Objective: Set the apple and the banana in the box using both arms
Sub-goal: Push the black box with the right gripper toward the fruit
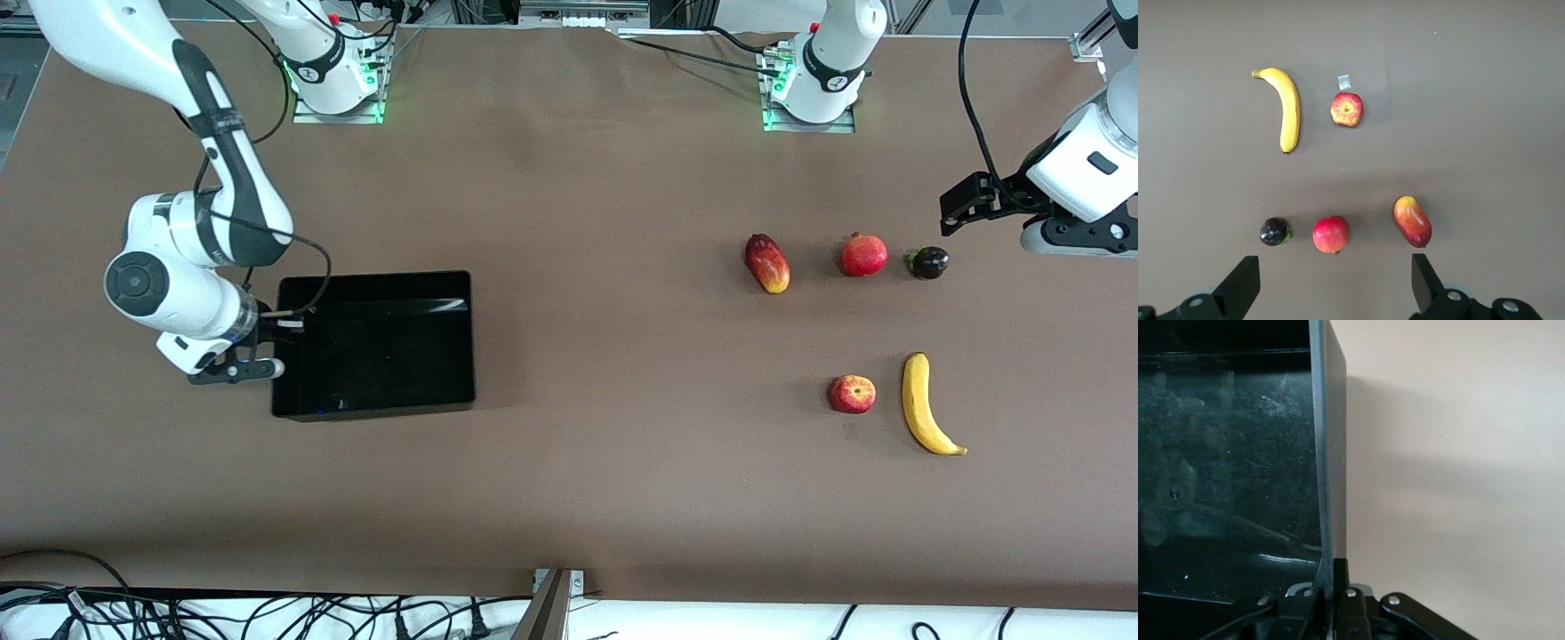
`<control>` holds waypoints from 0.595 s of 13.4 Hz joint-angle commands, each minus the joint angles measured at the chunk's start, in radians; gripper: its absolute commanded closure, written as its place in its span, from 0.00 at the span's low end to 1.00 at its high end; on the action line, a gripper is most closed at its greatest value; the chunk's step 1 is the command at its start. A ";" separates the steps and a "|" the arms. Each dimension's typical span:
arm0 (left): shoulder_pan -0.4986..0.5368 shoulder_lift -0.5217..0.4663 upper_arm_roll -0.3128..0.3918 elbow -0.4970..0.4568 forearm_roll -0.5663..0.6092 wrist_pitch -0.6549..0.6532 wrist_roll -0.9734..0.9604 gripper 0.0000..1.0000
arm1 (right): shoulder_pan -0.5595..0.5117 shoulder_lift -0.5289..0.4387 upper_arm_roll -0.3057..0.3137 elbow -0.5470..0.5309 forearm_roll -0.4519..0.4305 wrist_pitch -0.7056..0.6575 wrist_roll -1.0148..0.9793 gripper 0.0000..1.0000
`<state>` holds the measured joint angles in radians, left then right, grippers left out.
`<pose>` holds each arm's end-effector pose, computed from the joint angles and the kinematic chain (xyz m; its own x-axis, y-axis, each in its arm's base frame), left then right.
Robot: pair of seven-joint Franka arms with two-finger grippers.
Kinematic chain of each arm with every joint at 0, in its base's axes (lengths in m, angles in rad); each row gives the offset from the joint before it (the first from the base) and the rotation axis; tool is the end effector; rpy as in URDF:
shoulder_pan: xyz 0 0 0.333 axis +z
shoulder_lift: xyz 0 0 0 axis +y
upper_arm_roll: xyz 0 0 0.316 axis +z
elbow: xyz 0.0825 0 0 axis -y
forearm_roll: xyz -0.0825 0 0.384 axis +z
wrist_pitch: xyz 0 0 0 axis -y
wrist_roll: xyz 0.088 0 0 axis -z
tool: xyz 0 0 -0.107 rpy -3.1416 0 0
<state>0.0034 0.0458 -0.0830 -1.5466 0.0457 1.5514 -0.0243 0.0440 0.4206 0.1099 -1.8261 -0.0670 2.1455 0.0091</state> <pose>0.5648 -0.0390 0.6087 0.9977 -0.0544 -0.0398 -0.0561 -0.9975 -0.0429 0.6260 0.0898 0.2980 0.9798 0.1745 -0.0979 0.1762 -0.9843 0.0085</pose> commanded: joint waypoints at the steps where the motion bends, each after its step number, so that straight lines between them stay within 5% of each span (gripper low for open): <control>1: 0.004 -0.006 -0.006 -0.009 -0.003 0.006 -0.002 0.00 | 0.052 -0.016 0.063 0.100 0.056 -0.102 0.041 1.00; 6: 0.004 -0.006 -0.006 -0.010 -0.003 0.006 -0.002 0.00 | 0.276 0.059 0.067 0.157 0.108 -0.070 0.322 1.00; 8: 0.004 -0.004 -0.006 -0.010 -0.003 0.006 0.000 0.00 | 0.353 0.142 0.066 0.261 0.134 -0.059 0.444 1.00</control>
<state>0.0033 0.0476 -0.0836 -1.5468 0.0456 1.5514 -0.0243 0.3352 0.4750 0.1810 -1.6946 0.0316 2.0923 0.3578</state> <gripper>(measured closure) 0.000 0.952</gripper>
